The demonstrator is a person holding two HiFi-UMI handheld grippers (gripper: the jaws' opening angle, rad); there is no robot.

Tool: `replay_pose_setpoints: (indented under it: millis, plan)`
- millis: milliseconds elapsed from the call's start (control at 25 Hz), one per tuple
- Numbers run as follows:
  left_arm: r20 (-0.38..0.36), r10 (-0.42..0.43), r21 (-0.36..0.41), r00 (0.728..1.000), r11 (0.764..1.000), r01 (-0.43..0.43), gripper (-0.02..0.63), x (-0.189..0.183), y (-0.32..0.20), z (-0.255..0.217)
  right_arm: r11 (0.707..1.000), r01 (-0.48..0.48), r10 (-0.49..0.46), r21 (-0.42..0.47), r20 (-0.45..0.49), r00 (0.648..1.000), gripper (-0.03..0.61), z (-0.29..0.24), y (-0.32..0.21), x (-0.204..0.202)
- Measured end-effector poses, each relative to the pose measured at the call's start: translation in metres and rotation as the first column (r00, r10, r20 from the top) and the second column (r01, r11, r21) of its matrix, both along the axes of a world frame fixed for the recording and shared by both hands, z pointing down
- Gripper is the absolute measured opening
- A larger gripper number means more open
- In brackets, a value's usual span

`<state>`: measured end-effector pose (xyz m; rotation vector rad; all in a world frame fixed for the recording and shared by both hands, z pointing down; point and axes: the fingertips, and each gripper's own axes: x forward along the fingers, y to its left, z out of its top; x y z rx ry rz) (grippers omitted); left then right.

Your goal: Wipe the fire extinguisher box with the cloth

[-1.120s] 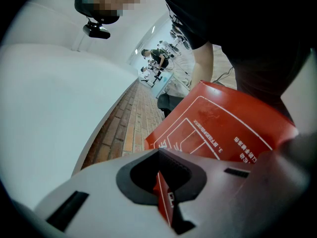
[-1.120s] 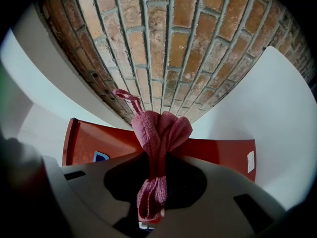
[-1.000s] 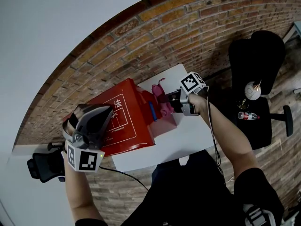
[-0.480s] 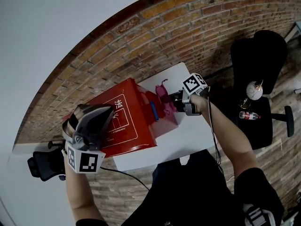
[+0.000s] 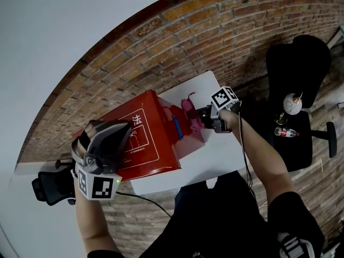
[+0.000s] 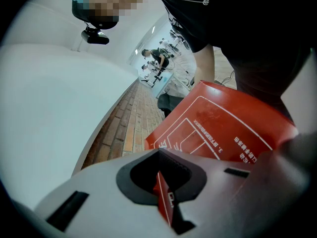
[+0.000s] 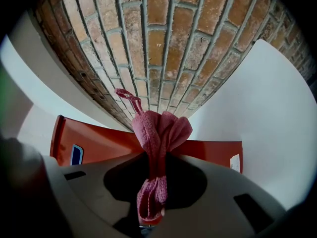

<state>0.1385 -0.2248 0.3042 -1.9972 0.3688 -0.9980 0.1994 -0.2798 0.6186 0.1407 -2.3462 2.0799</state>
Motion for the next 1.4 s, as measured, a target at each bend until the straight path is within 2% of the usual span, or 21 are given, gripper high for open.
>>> replay_pose_setpoints:
  millis: [680, 1400]
  plan:
    - [-0.001, 0.000, 0.000, 1.000, 1.000, 0.000, 0.031, 0.001, 0.000, -0.001, 1.000, 0.017, -0.016, 0.007, -0.072, 0.997, 0.100, 0.042, 0.002, 0.001]
    - [0.000, -0.003, 0.000, 1.000, 1.000, 0.003, 0.031, -0.002, 0.000, 0.002, 1.000, 0.002, -0.003, -0.028, -0.052, 0.999, 0.100, 0.090, 0.000, -0.001]
